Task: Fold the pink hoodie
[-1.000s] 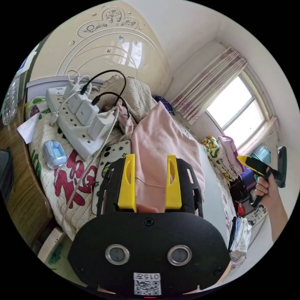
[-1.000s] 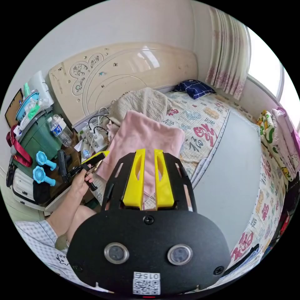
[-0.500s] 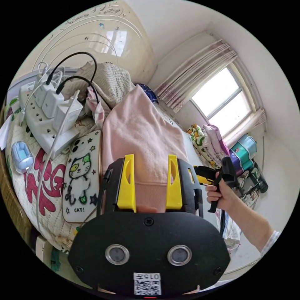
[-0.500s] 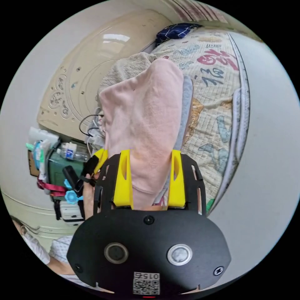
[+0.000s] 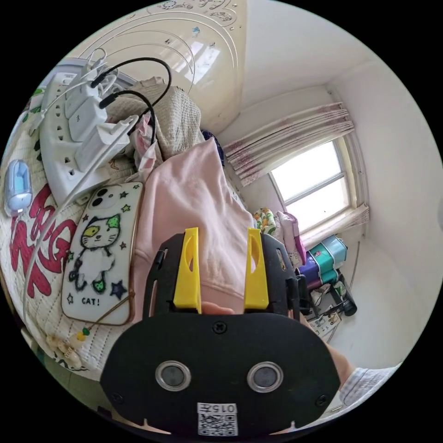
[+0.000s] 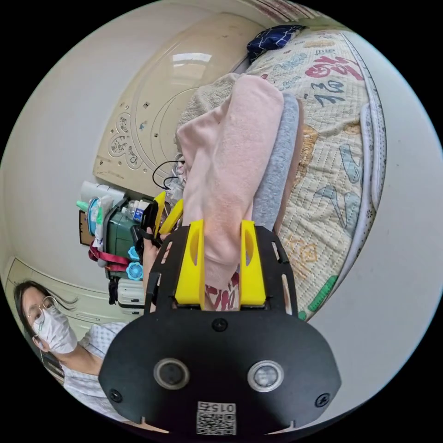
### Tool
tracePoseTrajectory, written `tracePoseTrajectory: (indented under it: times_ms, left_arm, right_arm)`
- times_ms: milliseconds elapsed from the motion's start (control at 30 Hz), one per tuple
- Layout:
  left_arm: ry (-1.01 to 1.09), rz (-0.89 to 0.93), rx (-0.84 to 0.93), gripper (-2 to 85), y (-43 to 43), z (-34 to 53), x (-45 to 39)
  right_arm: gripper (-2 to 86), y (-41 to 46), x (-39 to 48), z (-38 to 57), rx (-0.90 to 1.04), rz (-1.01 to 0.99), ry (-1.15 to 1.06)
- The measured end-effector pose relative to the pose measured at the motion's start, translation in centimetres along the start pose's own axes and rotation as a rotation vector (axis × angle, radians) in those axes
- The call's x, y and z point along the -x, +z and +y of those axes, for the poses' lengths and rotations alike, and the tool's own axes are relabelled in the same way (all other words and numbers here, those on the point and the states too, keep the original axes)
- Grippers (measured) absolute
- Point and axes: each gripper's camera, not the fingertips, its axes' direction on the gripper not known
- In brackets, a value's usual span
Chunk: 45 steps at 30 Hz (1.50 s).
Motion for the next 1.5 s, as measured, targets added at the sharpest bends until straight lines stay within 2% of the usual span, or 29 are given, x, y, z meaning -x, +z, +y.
tracePoseTrajectory:
  times_ms: [100,233,300,367,433,467,567,600,733,800,933,1000,1133,1267,1333,1400,1500]
  left_arm:
    - [0.101,0.040,0.057,13.4,0.5,0.2,-2.2]
    - [0.409,0.268,0.314,13.6,3.2,1.7,-8.9]
    - [0.521,0.301,0.385,15.6,3.6,3.6,-11.8]
    - [0.605,0.237,0.442,19.0,4.0,5.6,-14.1]
    - [0.693,0.097,0.505,22.5,4.7,8.2,-16.3]
    - [0.709,0.066,0.509,22.6,4.8,8.8,-16.7]
    - [0.768,-0.070,0.354,21.9,3.5,11.1,-19.1]
    - [0.800,-0.181,0.305,20.1,3.5,11.7,-20.0]
    - [0.792,-0.377,0.282,10.6,5.0,11.8,-20.0]
    - [0.753,-0.342,0.304,9.6,5.2,11.1,-18.8]
    - [0.762,-0.305,0.305,9.0,5.1,11.6,-18.4]
    - [0.782,-0.304,0.305,8.9,5.2,12.2,-18.7]
    - [0.759,-0.222,0.308,8.5,5.0,12.7,-18.6]
    - [0.749,-0.128,0.309,8.1,5.0,13.2,-18.7]
    - [0.774,-0.134,0.284,8.0,4.9,13.7,-19.5]
    - [0.789,-0.123,0.273,7.9,4.9,13.9,-19.9]
    - [0.784,0.009,0.257,7.7,4.9,13.9,-20.6]
  right_arm:
    - [11.5,-3.8,-3.4,4.0,-0.033,-0.054,0.027]
    - [11.4,-7.6,-7.0,8.7,0.008,-0.133,0.072]
    - [11.2,-9.2,-7.1,9.8,-0.004,-0.135,0.070]
    - [9.9,-11.1,-6.1,9.9,0.014,-0.056,0.039]
    - [9.0,-14.0,-4.3,10.0,0.028,-0.015,-0.025]
    - [8.8,-14.9,-3.8,10.0,0.018,-0.034,-0.039]
    - [8.6,-18.9,-2.0,10.0,-0.041,-0.147,-0.074]
    - [8.8,-19.7,-1.1,10.0,-0.041,-0.158,-0.106]
    - [9.9,-22.9,0.0,10.8,0.005,-0.021,-0.147]
    - [9.8,-25.6,-1.1,12.4,-0.048,0.006,-0.134]
    - [10.5,-33.1,-7.3,15.8,-0.228,-0.039,0.039]
    - [14.6,-34.6,-9.3,16.1,-0.238,-0.098,0.118]
    - [24.1,-33.9,-8.7,13.7,-0.131,-0.139,0.185]
    - [23.1,-32.5,-6.9,10.5,-0.076,-0.271,0.198]
    - [15.9,-32.1,-5.3,9.5,-0.053,-0.127,0.218]
    - [13.7,-33.1,-4.2,9.7,-0.092,-0.124,0.217]
    - [12.0,-36.4,-2.9,10.9,-0.143,-0.165,0.164]
